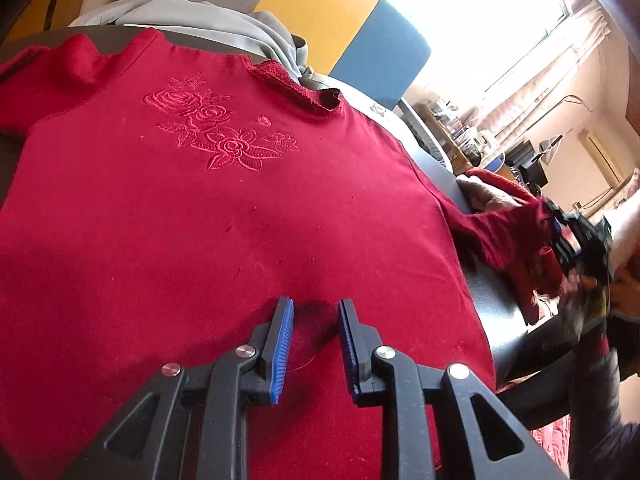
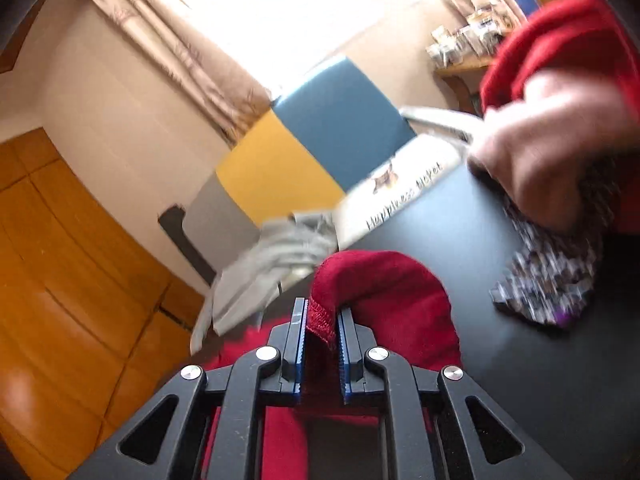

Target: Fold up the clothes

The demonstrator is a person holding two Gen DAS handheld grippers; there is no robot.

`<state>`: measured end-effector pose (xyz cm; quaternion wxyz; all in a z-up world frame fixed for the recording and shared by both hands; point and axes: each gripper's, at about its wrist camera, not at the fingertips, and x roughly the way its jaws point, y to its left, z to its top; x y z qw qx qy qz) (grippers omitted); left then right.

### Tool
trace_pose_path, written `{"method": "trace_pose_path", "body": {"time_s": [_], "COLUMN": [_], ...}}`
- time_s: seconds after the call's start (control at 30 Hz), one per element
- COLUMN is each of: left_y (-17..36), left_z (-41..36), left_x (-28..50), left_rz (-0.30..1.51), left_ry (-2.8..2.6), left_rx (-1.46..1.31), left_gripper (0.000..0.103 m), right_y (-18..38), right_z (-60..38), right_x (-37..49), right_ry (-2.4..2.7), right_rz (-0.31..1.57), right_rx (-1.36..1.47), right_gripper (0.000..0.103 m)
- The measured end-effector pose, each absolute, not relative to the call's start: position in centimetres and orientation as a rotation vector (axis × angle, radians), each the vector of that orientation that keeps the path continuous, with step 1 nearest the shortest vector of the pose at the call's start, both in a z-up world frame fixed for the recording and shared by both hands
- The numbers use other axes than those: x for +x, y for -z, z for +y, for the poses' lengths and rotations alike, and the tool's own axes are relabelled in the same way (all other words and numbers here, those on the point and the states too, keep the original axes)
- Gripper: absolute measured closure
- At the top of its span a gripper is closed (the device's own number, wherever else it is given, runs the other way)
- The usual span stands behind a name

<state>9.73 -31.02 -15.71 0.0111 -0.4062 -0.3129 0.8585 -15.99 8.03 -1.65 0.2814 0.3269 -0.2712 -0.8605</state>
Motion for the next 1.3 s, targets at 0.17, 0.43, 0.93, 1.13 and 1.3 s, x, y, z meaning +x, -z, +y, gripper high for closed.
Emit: {"method": "trace_pose_path", "body": {"time_s": [0.17, 0.43, 0.93, 1.13, 1.3], "left_y": [15.0, 12.4, 13.4, 16.5, 16.8], "left_z": [-31.4, -34.8, -44.4, -47.5, -47.7], "left_x": [9.2, 4.7, -6.6, -6.7, -6.9], "left_rz": [-0.922, -0.772, -0.716, -0.924, -0.938], "left_ry": [-2.702, -2.826, -3.013, -3.024, -3.028], "left_rx": [-1.276, -1.265, -1.270, -1.222, -1.222], "left_gripper": [0.080, 0.079, 0.078, 0.084, 0.086], "right_y": [3.5, 1.3, 11.4, 14.0, 15.6], "right_z": [5.4, -2.0, -23.8, -19.1, -15.9], "right_x": [-18.4, -15.9, -22.1, -25.0, -26.9], "right_ry": [2.424, 2.656, 2.038, 2.257, 2.187], "right_rz": [-0.583, 0.015, -0.108, -0.172, -0.466], "right_rx": [1.042, 0.784, 1.117, 1.132, 1.183], "right_gripper": [0.089, 0.031, 0.033, 0.096, 0.103]}}
